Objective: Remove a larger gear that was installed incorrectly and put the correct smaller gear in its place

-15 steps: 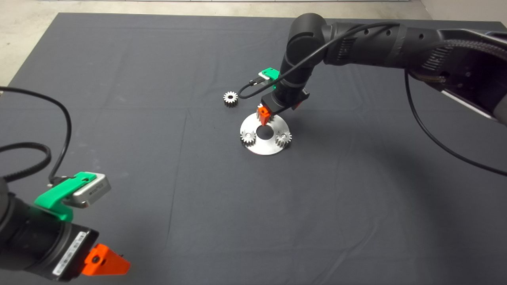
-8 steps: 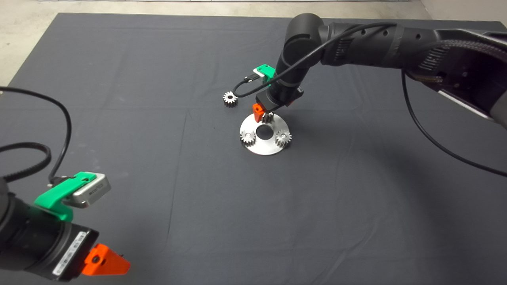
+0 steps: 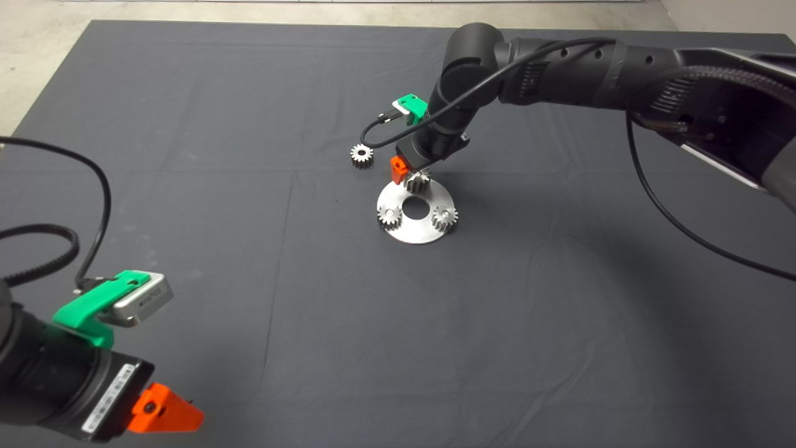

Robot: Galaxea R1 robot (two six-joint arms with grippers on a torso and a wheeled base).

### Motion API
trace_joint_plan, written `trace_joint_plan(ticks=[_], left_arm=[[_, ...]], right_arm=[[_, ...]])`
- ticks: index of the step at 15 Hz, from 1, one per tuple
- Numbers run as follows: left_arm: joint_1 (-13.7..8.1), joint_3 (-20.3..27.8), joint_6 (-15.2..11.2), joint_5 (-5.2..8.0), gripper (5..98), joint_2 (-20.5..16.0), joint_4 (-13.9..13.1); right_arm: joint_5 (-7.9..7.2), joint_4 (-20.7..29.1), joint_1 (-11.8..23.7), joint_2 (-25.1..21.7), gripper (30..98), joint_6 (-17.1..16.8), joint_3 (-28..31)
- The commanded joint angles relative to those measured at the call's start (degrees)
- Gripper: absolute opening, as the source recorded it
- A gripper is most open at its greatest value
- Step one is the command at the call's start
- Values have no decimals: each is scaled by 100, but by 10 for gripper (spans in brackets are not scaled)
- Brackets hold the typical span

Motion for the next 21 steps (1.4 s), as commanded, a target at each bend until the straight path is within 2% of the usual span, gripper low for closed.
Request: trace_joint_plan(ticks=[1,6,21], left_arm=[[-56,90,-9,12,983,-16,-90],[-56,90,-9,11,983,-16,-90],[-56,90,-18,11,983,-34,-90]], right_arm=[[187,-291,68,37,977,-16,-95],[396,-291,59,46,977,-16,-182],[343,-590,6,142,977,-25,-218]])
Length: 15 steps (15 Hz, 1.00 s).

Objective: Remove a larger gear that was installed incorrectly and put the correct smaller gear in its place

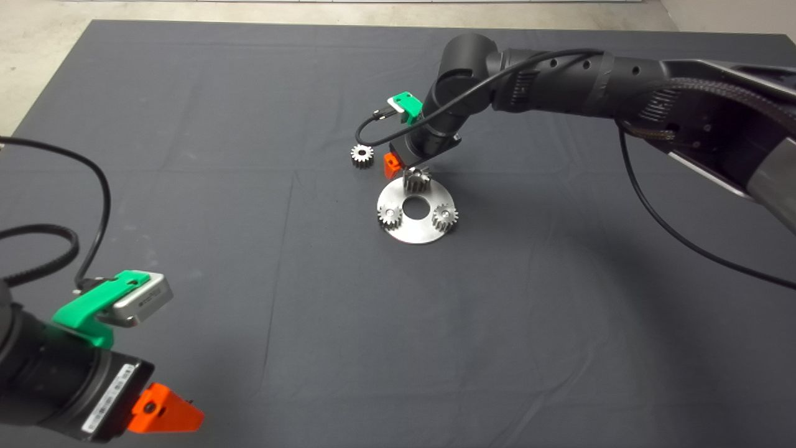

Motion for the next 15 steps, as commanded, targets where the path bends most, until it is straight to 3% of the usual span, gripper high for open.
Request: trace_joint_plan(ticks=[1,7,13,15], left_arm=[[-56,90,-7,11,983,-31,-90],[-56,90,-7,11,983,-27,-90],[-56,90,-7,11,983,-27,-90],[-56,90,-7,11,983,-23,-90]], right_arm=[[-41,-216,114,29,977,-24,15],[-110,-212,78,29,949,-24,45],[-480,-189,70,38,949,-247,59],[-489,-189,70,29,949,-297,50]])
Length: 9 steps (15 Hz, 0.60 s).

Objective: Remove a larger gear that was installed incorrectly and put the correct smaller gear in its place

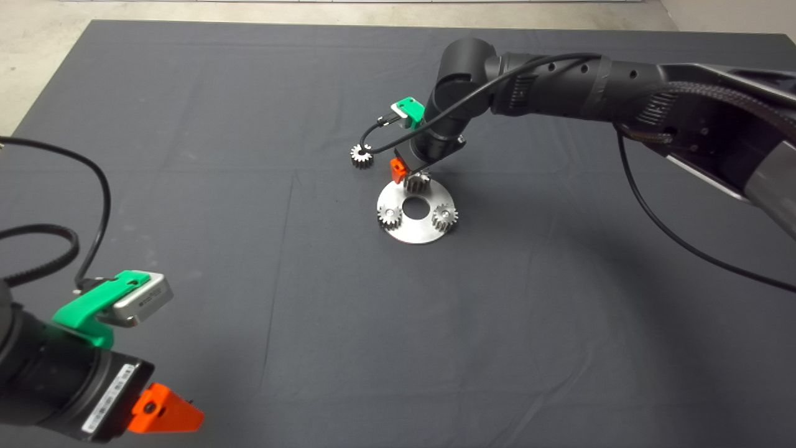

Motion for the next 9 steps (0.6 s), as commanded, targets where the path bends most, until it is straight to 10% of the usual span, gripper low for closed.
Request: trace_joint_plan(ticks=[1,9], left_arm=[[-56,90,-7,11,983,-25,-90],[-56,99,-7,11,983,-34,-90]], right_arm=[[-55,-174,133,26,949,-60,38],[-168,-139,115,27,949,-60,56]])
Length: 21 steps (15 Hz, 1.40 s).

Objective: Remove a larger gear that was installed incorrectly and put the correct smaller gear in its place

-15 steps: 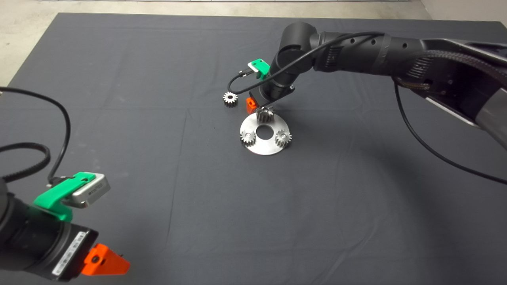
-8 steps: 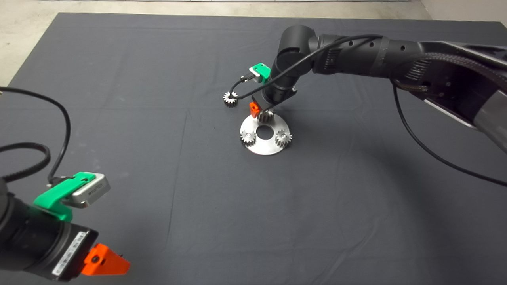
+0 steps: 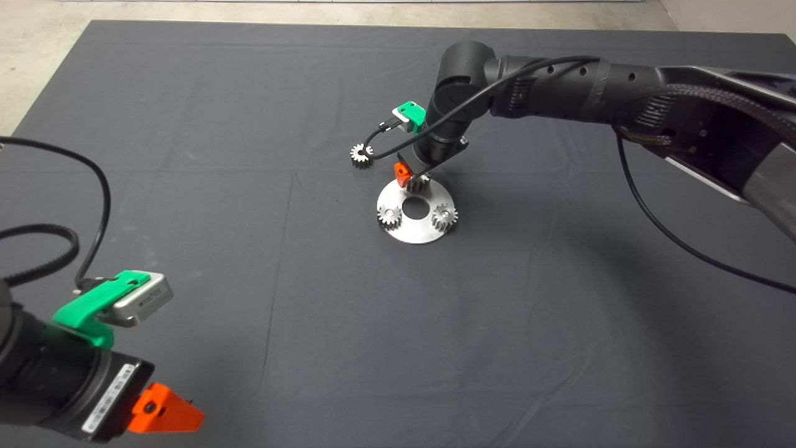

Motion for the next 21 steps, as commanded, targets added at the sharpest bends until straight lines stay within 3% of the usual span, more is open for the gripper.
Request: trace_joint_plan(ticks=[1,2,21], left_arm=[[-58,99,-7,11,983,-31,-90],[-58,99,-7,11,983,-31,-90],[-58,99,-7,11,983,-31,-90]], right_arm=[[-84,-141,121,27,932,-20,64],[-125,-141,125,27,899,-20,64],[-115,158,134,44,899,7,178]])
